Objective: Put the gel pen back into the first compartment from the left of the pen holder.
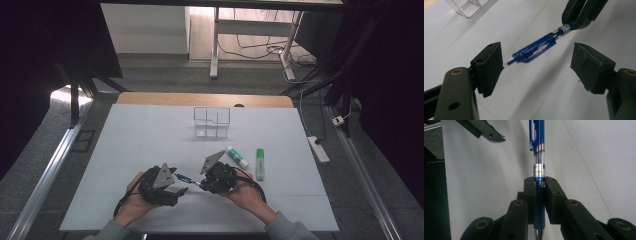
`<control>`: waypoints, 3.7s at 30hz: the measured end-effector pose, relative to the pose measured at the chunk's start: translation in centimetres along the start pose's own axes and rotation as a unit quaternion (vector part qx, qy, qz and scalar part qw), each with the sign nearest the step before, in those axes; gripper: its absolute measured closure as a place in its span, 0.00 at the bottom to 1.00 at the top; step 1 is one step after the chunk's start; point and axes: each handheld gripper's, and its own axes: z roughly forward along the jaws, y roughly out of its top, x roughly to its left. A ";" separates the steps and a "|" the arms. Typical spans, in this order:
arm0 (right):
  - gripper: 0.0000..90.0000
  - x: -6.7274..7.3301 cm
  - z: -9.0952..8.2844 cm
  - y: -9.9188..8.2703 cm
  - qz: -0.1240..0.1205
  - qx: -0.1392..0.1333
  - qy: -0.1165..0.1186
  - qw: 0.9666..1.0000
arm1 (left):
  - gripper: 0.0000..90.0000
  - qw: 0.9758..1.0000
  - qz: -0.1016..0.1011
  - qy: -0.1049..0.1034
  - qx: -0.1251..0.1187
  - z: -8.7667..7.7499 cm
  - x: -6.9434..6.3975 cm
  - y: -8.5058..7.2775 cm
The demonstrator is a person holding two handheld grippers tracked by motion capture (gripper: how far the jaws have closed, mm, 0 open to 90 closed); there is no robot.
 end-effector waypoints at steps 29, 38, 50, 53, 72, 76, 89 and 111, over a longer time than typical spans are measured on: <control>0.88 0.2 0.6 0.2 -0.009 0.004 0.005 1.000 | 0.29 1.000 0.021 -0.007 0.004 0.8 -0.7 1.0; 0.88 0.4 0.5 0.4 -0.007 0.004 0.003 1.000 | 0.30 1.000 0.027 -0.014 0.008 1.2 -1.0 1.2; 0.88 0.6 0.6 0.5 -0.013 -0.002 0.004 1.000 | 0.34 0.999 0.035 -0.023 0.010 1.6 -1.3 1.6; 0.88 0.5 0.6 0.4 -0.012 0.001 0.003 1.000 | 0.36 0.999 0.037 -0.025 0.009 1.7 -1.4 1.7; 0.88 0.8 0.3 0.7 -0.017 -0.002 0.003 1.000 | 0.38 0.998 0.046 -0.031 0.007 2.0 -1.7 2.2; 0.88 0.8 0.3 0.7 -0.018 -0.002 0.005 1.000 | 0.38 0.998 0.048 -0.031 0.008 2.0 -1.7 2.2; 0.88 0.6 -0.5 0.8 -0.021 -0.008 0.007 1.000 | 0.41 0.997 0.066 -0.021 0.021 2.0 -1.8 2.1; 0.87 0.5 -1.6 1.0 -0.025 -0.018 0.026 0.999 | 0.82 0.987 0.149 0.000 0.057 2.3 -2.8 2.0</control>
